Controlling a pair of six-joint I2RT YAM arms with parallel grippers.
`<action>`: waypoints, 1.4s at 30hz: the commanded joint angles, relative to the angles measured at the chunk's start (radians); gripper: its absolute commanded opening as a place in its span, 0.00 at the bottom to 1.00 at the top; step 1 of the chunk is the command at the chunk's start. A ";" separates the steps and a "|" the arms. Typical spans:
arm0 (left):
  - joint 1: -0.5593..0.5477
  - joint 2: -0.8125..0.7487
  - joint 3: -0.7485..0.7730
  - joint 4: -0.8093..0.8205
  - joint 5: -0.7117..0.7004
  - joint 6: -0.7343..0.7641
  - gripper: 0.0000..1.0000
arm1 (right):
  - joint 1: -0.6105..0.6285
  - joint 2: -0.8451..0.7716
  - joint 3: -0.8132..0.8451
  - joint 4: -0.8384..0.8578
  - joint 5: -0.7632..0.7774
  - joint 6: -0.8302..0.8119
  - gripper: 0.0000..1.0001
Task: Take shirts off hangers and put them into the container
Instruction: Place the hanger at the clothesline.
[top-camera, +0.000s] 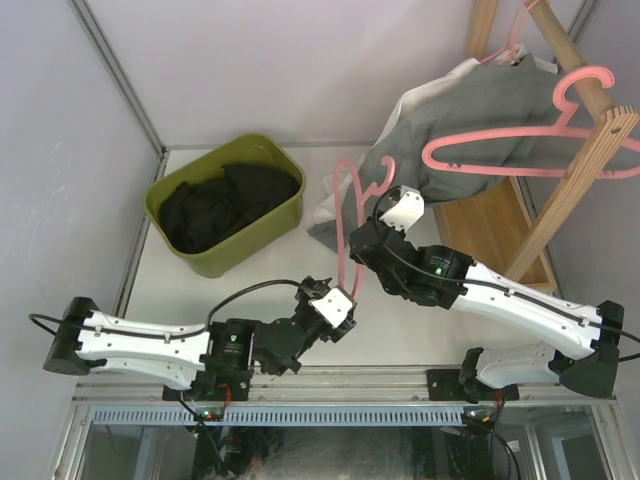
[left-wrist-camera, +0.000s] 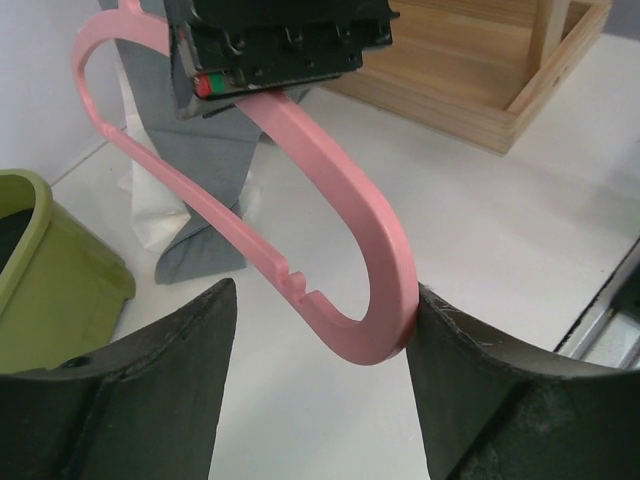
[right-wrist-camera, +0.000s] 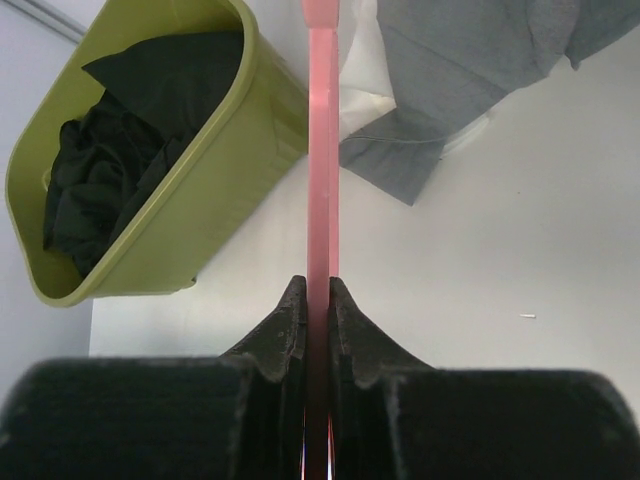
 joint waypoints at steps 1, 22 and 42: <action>-0.003 0.016 0.060 0.047 -0.078 0.055 0.69 | 0.011 -0.025 0.043 0.069 -0.014 -0.058 0.00; 0.025 0.008 0.046 0.212 -0.199 0.202 0.36 | 0.009 -0.048 0.015 0.060 -0.093 -0.126 0.00; 0.024 0.038 -0.002 0.543 -0.351 0.441 0.39 | -0.007 -0.039 0.015 0.035 -0.200 -0.085 0.00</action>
